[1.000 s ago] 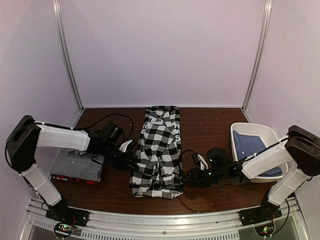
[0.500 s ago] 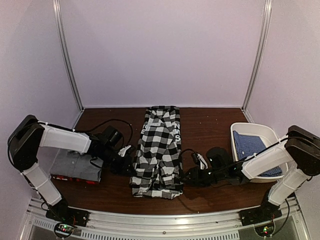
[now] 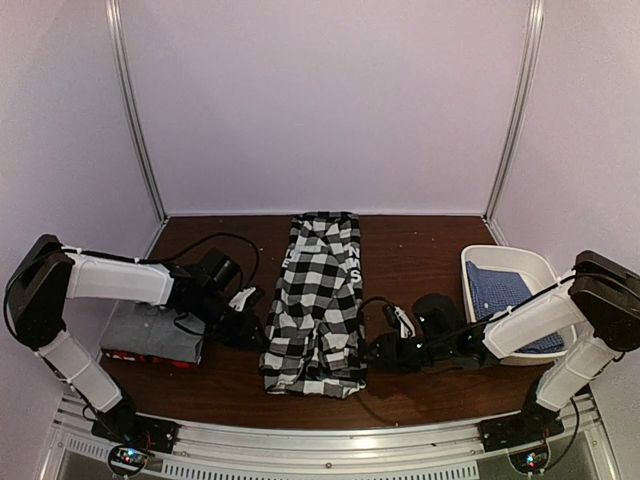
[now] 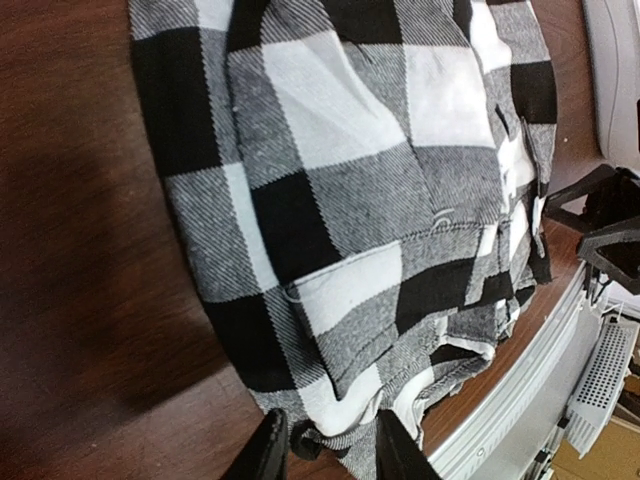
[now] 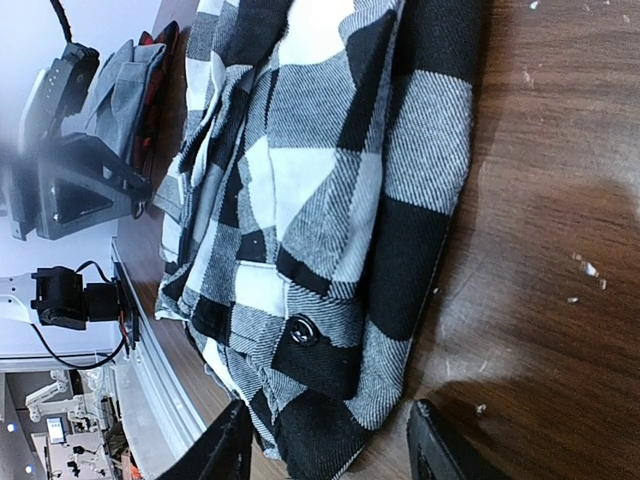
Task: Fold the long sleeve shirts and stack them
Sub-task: Adjust the rectangle-folded shirt at the center of the board, then pick up the rectangle-folded shirt from the center of the board.
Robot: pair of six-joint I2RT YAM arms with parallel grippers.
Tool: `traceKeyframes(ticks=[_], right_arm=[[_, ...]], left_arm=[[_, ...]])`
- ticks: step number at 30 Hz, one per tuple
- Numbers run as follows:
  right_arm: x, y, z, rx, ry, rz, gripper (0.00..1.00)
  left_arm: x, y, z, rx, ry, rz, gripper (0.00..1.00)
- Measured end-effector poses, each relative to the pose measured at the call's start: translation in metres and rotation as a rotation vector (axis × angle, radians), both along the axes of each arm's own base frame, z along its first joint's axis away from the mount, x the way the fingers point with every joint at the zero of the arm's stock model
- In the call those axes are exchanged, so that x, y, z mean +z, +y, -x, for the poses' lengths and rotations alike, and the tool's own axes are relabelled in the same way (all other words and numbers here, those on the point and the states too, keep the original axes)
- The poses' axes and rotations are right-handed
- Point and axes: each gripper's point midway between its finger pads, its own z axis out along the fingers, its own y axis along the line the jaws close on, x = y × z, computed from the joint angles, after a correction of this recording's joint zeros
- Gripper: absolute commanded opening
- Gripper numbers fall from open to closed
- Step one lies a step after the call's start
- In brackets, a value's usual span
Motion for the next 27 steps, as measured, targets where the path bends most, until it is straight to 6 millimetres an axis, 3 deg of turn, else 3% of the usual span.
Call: traceKeyframes(ticks=[10,17,21,27], right_arm=[[-0.004,0.004,-0.002,-0.01,0.012,-0.014,0.53],[-0.005,0.007,-0.005,-0.019,0.018,-0.033,0.52],[-0.005,0.01,-0.005,-0.014,0.021,-0.05,0.51],[-0.005,0.013,-0.006,-0.019,0.028,-0.069,0.48]], left_arm=[[-0.007,0.007,-0.001,0.016,-0.014,-0.007,0.47],[-0.022,0.004,-0.002,0.011,0.002,0.003,0.47],[-0.022,-0.001,-0.006,0.004,-0.007,0.03,0.43],[-0.024,-0.007,-0.007,-0.002,0.0,0.055,0.28]])
